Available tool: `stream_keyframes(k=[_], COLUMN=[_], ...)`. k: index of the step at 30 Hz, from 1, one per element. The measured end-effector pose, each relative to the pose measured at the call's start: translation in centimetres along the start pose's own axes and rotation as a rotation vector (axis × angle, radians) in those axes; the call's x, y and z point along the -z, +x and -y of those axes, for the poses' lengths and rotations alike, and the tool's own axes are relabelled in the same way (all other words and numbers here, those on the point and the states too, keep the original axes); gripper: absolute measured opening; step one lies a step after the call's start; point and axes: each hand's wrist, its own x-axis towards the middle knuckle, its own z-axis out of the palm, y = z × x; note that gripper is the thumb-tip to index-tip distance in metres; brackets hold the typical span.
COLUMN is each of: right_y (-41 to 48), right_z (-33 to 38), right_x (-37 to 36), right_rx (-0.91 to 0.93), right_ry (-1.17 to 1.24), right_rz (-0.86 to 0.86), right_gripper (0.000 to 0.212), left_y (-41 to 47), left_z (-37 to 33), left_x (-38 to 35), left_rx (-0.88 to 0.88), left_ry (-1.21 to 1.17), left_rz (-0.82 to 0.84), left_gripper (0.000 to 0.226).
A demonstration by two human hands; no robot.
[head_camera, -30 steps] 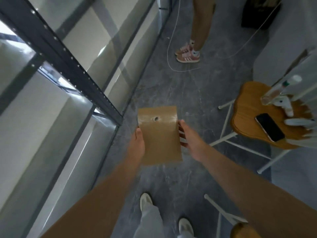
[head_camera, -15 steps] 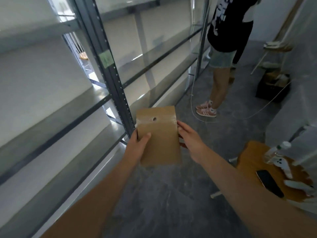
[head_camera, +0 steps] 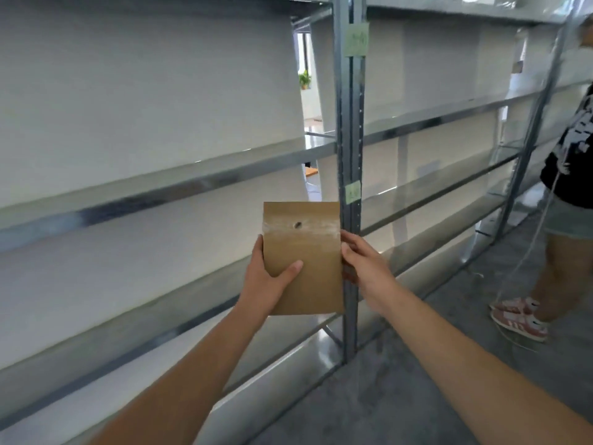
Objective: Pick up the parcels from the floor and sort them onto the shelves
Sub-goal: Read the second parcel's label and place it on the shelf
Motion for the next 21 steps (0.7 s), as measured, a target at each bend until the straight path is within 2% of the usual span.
stream_keyframes(k=[5,9,13,14,21], right_y=[2.6,4.7,6.0,6.2,7.5], right_z=[3.3,5.7,6.6,6.4,4.0], right_x=[-8.1,-13.6,-18.3,-19.2,-21.6], right_rx=[0.056,0.131,0.044,0.017,-0.103], right_ry=[-0.057,-0.139,-0.044,-0.014,-0.042], right_rz=[0.118,0.119,0.239,0.287,0.479], right_gripper=[0.026,0.024,0.06,0.064,0.063], left_y=[2.0,3.5,4.4,4.7,5.2], left_z=[-1.3,-2.6,-3.6,-3.6,-3.5], left_x=[7.6,12.9,17.0,17.8,20.5], left_rx=[-0.05,-0.078,-0.107,-0.109,-0.082], left_ry=[-0.062,-0.076,-0.114,-0.106,-0.056], left_rz=[-0.111,-0.192,-0.259,-0.267,-0.283], left_gripper=[0.078,0.085,0.087,0.089,0.088])
